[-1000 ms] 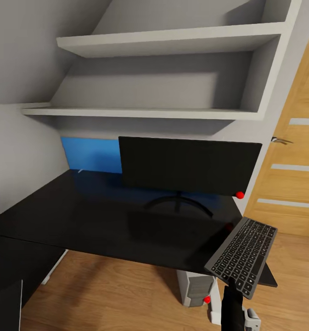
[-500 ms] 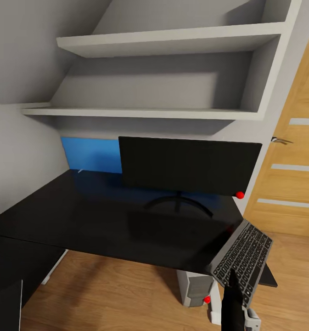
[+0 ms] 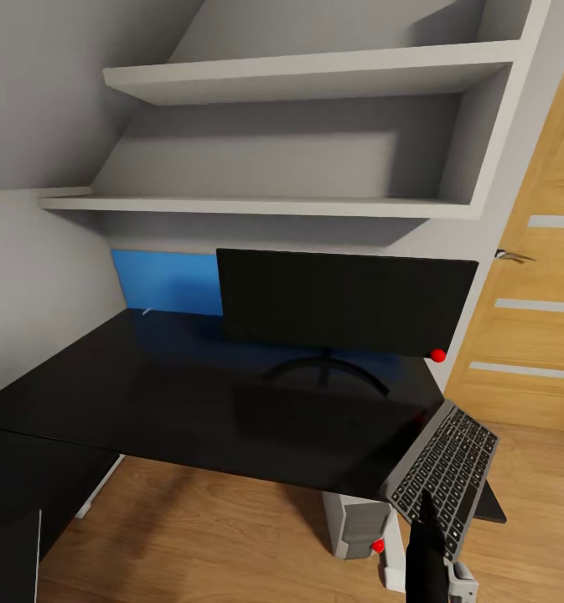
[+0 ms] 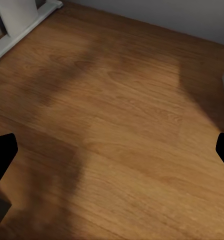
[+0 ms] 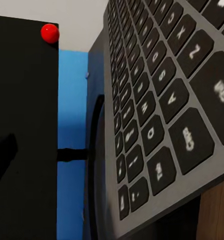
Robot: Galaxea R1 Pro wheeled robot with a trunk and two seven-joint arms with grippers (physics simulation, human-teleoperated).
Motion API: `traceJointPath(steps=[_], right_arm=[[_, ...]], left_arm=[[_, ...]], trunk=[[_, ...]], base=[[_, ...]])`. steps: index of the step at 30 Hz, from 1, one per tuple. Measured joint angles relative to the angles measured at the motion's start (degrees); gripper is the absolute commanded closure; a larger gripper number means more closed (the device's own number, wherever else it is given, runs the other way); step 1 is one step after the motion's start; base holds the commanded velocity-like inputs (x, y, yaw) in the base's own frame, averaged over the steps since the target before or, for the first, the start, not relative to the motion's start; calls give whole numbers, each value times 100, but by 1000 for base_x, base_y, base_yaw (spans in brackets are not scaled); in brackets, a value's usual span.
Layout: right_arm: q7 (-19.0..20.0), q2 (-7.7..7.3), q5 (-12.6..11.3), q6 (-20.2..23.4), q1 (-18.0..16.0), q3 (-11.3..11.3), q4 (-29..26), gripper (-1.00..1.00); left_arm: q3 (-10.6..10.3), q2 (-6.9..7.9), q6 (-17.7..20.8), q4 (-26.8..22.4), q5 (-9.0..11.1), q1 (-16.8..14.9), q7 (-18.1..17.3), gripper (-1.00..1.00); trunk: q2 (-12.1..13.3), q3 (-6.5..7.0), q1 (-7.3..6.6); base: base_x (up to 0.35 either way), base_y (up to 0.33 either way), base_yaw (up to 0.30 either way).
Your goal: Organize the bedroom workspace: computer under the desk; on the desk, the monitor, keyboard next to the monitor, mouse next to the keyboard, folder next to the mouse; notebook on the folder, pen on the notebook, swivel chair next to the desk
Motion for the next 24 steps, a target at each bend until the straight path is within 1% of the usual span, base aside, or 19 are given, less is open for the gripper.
traceJointPath(steps=[4, 7, 12, 15, 24], right_arm=[[-75, -5, 0, 78, 0, 11, 30, -100], [-217, -5, 0, 169, 0, 16, 90, -100], [-723, -6, -9, 204, 0, 18, 128, -100], [-916, -6, -14, 208, 0, 18, 131, -100], [-1110, -5, -4, 456, -8, 17, 137, -100]], left_arm=[[4, 1, 0, 4, 0, 0, 0, -100], [4, 1, 0, 4, 0, 0, 0, -100], [4, 1, -1, 4, 0, 0, 0, -100], [4, 5, 0, 5, 0, 0, 0, -100], [6, 7, 0, 5, 0, 0, 0, -100]], trunk=[[0, 0, 0], [0, 0, 0], [0, 0, 0], [0, 0, 0], [0, 0, 0]], base=[[0, 0, 0], [0, 0, 0], [0, 0, 0], [0, 0, 0], [0, 0, 0]])
